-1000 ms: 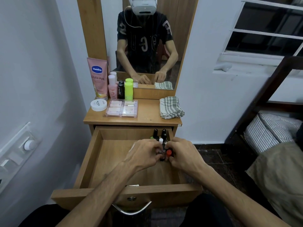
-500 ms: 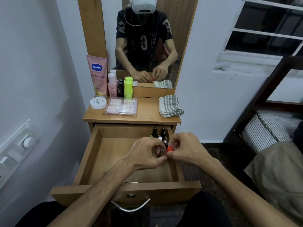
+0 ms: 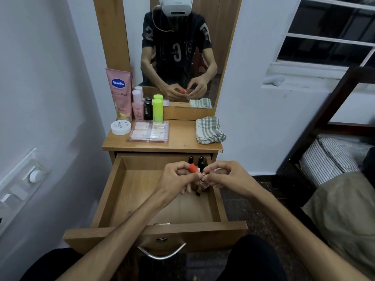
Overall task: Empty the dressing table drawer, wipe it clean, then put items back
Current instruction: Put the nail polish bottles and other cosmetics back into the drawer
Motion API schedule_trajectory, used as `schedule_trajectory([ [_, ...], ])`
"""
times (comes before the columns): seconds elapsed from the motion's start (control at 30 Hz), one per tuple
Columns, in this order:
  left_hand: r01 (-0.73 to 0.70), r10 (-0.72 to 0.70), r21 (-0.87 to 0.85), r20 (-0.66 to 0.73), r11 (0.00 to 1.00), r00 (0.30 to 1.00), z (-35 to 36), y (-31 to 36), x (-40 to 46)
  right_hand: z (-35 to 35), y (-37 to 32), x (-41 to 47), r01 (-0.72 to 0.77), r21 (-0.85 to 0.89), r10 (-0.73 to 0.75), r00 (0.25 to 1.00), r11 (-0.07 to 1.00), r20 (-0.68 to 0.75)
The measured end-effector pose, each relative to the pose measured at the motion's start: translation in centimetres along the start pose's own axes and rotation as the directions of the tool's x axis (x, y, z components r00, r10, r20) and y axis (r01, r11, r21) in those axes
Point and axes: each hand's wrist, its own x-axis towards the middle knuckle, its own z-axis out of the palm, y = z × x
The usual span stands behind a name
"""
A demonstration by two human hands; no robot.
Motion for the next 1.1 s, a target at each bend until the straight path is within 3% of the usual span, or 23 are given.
schedule_trajectory([
  [0.07, 0.007, -0.007, -0.038, 0.003, 0.999, 1.000, -0.1, 0.0, 0.1, -0.2, 0.3, -0.2, 0.021, -0.029, -0.022, 0.999, 0.999, -0.028],
  [0.2, 0.012, -0.011, -0.051, 0.030, 0.999, 0.999, -0.1, 0.1, 0.0, -0.5, 0.4, -0.6, 0.045, 0.085, -0.030, 0.985, 0.995, -0.168],
  [0.27, -0.006, 0.005, 0.020, 0.054, 1.000, 0.999, -0.1, -0.1, 0.0, -0.7, 0.4, -0.6, 0.060, 0.115, -0.034, 0.975, 0.992, -0.222],
  [0.33, -0.035, 0.027, 0.195, 0.040, 0.980, 0.999, -0.1, -0.6, 0.0, -1.2, 0.3, -0.6, 0.093, 0.069, -0.072, 0.962, 0.993, -0.265],
  [0.43, -0.128, 0.135, 0.608, 0.034, 0.784, 0.990, -0.7, -1.6, 0.1, -1.6, 0.3, -0.5, 0.122, -0.151, -0.158, 0.952, 0.981, -0.261],
  [0.53, -0.277, 0.160, 0.771, 0.226, 0.573, 0.961, -0.9, -1.8, 0.5, -0.8, 0.0, -0.3, 0.150, -0.333, -0.226, 0.953, 0.931, -0.202],
  [0.7, -0.429, 0.206, 0.801, 0.376, 0.418, 0.903, 0.4, -1.9, 1.6, 0.9, 0.2, 0.9, 0.151, -0.450, -0.240, 0.960, 0.880, -0.147],
  [1.1, -0.479, 0.285, 0.819, 0.399, 0.317, 0.872, 1.2, -2.2, 2.5, 2.3, 2.6, 1.4, 0.160, -0.639, -0.300, 0.947, 0.752, -0.116],
])
